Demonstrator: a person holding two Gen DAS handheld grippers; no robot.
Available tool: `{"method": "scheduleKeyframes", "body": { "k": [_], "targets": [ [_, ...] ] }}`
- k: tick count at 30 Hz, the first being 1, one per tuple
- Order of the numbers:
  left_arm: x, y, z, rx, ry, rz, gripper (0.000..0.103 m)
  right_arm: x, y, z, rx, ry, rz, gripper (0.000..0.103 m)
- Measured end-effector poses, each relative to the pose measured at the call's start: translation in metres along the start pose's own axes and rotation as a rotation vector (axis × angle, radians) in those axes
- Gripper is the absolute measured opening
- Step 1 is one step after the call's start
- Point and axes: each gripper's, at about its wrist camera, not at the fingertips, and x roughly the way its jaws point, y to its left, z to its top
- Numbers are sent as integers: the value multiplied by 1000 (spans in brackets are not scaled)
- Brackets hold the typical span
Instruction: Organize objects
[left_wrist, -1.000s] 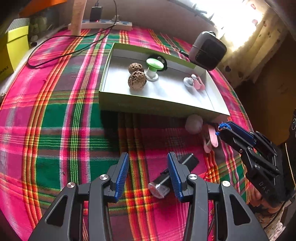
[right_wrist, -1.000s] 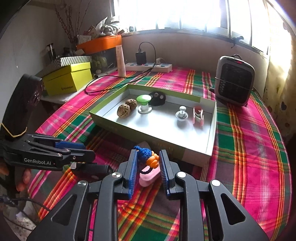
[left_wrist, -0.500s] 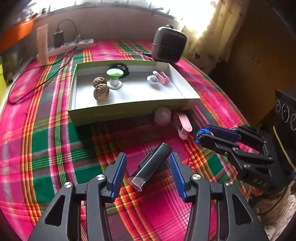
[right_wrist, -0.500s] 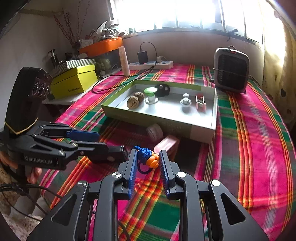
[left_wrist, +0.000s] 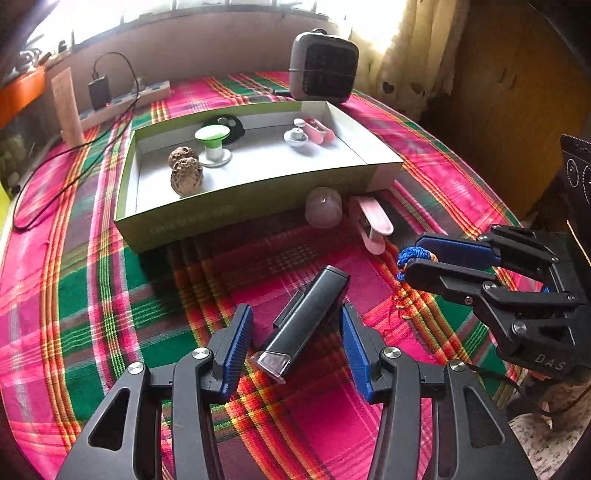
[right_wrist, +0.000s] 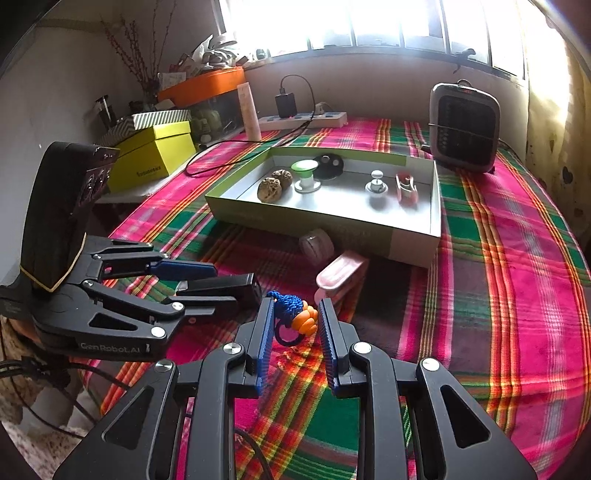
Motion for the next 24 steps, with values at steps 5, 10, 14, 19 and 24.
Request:
{"method": "scheduleKeyframes", "body": {
  "k": [5, 10, 14, 19, 24],
  "targets": [
    [2, -2, 2, 15, -6, 11, 47, 1, 0, -1, 1, 3, 2, 25],
    [4, -4, 3, 21, -11, 27, 35, 3, -1, -2, 6, 6, 7, 25],
    [4, -4, 4, 15, -14, 36, 31, 4, 0, -2, 5, 9, 10, 25],
    [4, -4, 3, 11, -16, 40, 27, 5, -1, -2, 8, 15, 14, 25],
    [3, -4, 4, 0, -17, 47, 25, 6, -1, -2, 7, 19, 17, 25]
  ]
}}
